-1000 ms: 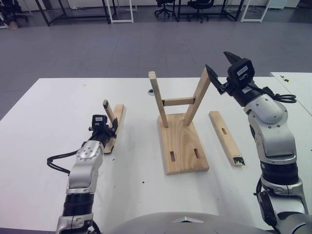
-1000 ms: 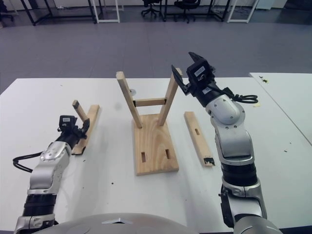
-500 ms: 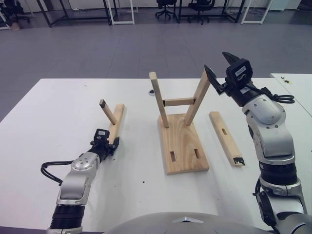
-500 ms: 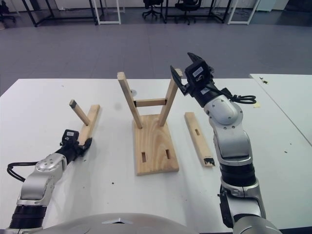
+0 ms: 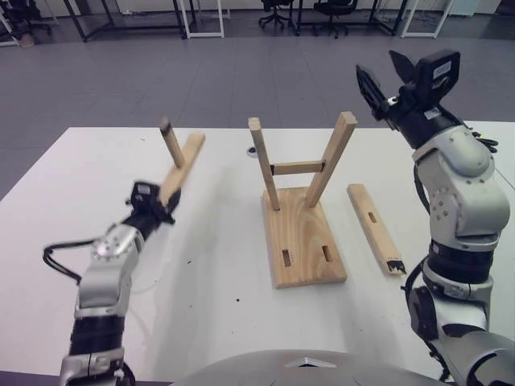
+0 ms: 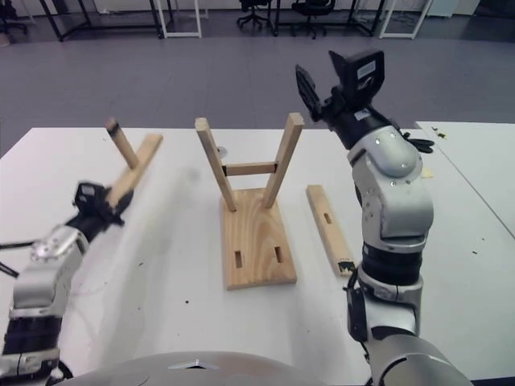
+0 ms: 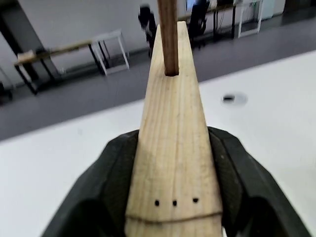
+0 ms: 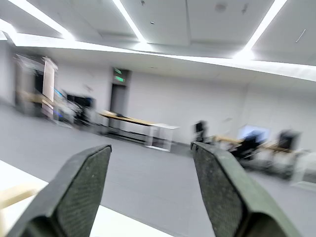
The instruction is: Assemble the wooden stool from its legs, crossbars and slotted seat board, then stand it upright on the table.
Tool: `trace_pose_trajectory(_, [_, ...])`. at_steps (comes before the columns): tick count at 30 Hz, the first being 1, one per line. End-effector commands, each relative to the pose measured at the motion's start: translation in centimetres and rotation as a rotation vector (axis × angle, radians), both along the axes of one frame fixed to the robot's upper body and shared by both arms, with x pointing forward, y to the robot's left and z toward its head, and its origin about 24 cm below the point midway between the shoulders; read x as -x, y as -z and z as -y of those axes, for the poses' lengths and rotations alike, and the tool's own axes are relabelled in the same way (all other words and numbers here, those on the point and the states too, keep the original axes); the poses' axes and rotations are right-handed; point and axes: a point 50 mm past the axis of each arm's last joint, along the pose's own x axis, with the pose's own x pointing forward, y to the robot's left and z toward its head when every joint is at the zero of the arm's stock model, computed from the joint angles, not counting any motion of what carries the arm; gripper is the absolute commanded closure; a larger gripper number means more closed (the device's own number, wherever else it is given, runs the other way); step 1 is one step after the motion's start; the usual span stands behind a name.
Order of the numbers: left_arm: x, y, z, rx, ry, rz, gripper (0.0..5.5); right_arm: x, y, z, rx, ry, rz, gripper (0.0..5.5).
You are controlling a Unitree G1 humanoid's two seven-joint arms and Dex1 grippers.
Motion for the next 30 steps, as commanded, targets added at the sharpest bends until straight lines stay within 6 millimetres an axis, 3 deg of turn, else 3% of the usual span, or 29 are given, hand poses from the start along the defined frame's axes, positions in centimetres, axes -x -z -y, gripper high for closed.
trace_pose_trajectory(1, [-2.1,-8.2,4.5,0.041,0.226,0.31,3.48,-1.6,-1.9,-2.7,-0.266,-0.261,-0.14,2.5])
trace_pose_trajectory(3, [-2.1,-11.0,7.0,0.078,0.335,0.396,3.48,-2.6,-2.5,-4.4,-0.397,-0.361,-0.232,2.5])
trace_pose_trajectory(5, [-1.6,-12.4,8.7,0.097,0.421,0.428,3.48,-3.2,-2.7,-5.4,-0.482,-0.424,-0.312,2.5])
trace_pose_trajectory(7, [-0.9,-12.7,10.1,0.094,0.495,0.428,3.48,-3.3,-3.0,-6.1,-0.539,-0.484,-0.358,2.5])
trace_pose_trajectory(10, [-0.2,-12.0,11.4,0.098,0.557,0.388,3.48,-2.9,-4.5,-5.5,-0.623,-0.527,-0.33,2.5])
trace_pose_trajectory(14, [0.2,-11.0,11.8,0.1,0.583,0.357,3.48,-1.5,-5.9,-3.3,-0.652,-0.521,-0.252,2.5])
trace_pose_trajectory(21, [0.4,-11.3,11.8,0.133,0.577,0.388,3.48,-0.1,-4.5,-0.3,-0.686,-0.468,-0.28,2.5])
trace_pose_trajectory(26, [0.3,-10.8,12.0,0.098,0.592,0.371,3.48,1.1,-5.3,-0.6,-0.71,-0.579,-0.246,2.5])
trace_pose_trajectory(30, [0.4,-10.6,12.3,0.081,0.612,0.373,3.48,-0.2,-3.7,-1.2,-0.704,-0.538,-0.356,2.5])
